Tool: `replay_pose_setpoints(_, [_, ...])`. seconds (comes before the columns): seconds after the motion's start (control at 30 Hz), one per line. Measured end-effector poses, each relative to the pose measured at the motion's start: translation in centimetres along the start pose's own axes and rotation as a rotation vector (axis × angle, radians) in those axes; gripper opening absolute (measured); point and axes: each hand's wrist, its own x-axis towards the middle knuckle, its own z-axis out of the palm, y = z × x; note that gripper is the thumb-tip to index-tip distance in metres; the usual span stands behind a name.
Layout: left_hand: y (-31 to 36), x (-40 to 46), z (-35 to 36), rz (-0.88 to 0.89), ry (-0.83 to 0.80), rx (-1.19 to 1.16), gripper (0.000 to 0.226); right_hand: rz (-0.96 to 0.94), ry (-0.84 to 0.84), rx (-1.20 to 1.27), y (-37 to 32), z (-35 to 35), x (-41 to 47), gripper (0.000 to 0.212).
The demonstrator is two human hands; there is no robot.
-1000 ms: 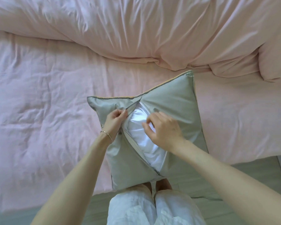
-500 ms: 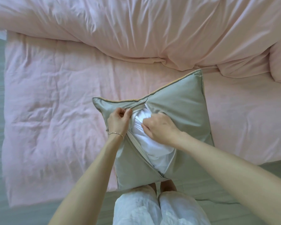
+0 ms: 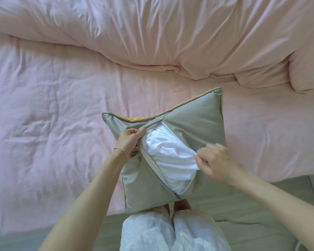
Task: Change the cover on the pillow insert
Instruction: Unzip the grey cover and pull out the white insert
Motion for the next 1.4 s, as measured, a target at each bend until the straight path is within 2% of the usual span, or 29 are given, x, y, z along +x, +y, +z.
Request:
replay_pose_setpoints(0.1, [0.1, -0.4, 0.6, -0.011, -0.081, -0.019, 0.031, 0.124, 0.050, -0.005, -0.4, -1.1, 2.9, 0.032])
replay_pose_setpoints(0.2, [0.4, -0.8, 0.8, 0.000, -0.123, -0.052, 0.030, 0.108, 0.086, -0.008, -3.0, 0.4, 6.8, 0.054])
replay_pose_setpoints(0.27, [0.3, -1.1, 0.7, 0.014, -0.145, -0.036, 0.028, 0.085, 0.016, -0.158, -4.5, 2.5, 8.6, 0.062])
replay_pose_setpoints(0.33, [0.0, -1.3, 0.6, 0.034, -0.120, -0.022, 0.028, 0.001, -0.095, -0.220, -4.5, 4.4, 9.1, 0.056])
replay_pose_setpoints(0.4, [-0.1, -1.3, 0.6, 0.068, -0.034, -0.011, 0.030, -0.096, -0.147, -0.184, -4.0, 5.3, 8.7, 0.041])
replay_pose_setpoints(0.6, [1.2, 0.0, 1.3, 0.182, 0.135, 0.154, 0.036, -0.150, 0.030, -0.055, -3.6, 2.2, 5.3, 0.041])
replay_pose_setpoints(0.8, [4.1, 1.1, 1.4, 0.291, 0.136, 0.236, 0.030, -0.141, 0.148, 0.071, -2.4, -2.8, 1.9, 0.056])
replay_pose_setpoints(0.9, [5.1, 0.7, 2.5, 0.310, 0.068, 0.252, 0.031, -0.080, 0.147, 0.096, -1.3, -4.0, 0.3, 0.052])
replay_pose_setpoints(1.03, [5.1, -0.5, 3.1, 0.267, -0.084, 0.223, 0.023, 0.140, -0.007, -0.026, -0.5, -4.4, 0.6, 0.035])
replay_pose_setpoints(1.1, [5.1, -1.1, 2.8, 0.263, -0.132, 0.172, 0.014, 0.171, 0.118, 0.012, -1.5, -5.1, 2.1, 0.019])
replay_pose_setpoints(1.17, [5.1, -1.7, 2.6, 0.249, -0.187, 0.090, 0.017, 0.113, 0.266, 0.038, -3.1, -5.1, 4.7, 0.030])
replay_pose_setpoints(1.23, [5.2, -2.2, 2.5, 0.239, -0.258, 0.023, 0.020, -0.013, 0.275, -0.049, -4.3, -3.8, 7.4, 0.045])
replay_pose_setpoints(1.3, [5.3, -2.9, 2.3, 0.254, -0.299, 0.019, 0.019, -0.139, 0.161, -0.283, -4.2, -1.6, 9.1, 0.051])
replay_pose_setpoints(1.37, [5.2, -3.0, 1.9, 0.304, -0.245, 0.021, 0.021, -0.170, 0.045, -0.482, -2.7, -0.2, 9.7, 0.049])
replay_pose_setpoints(1.4, [4.9, -3.2, 1.6, 0.347, -0.161, 0.030, 0.021, -0.176, 0.034, -0.517, -1.8, 0.3, 9.7, 0.047])
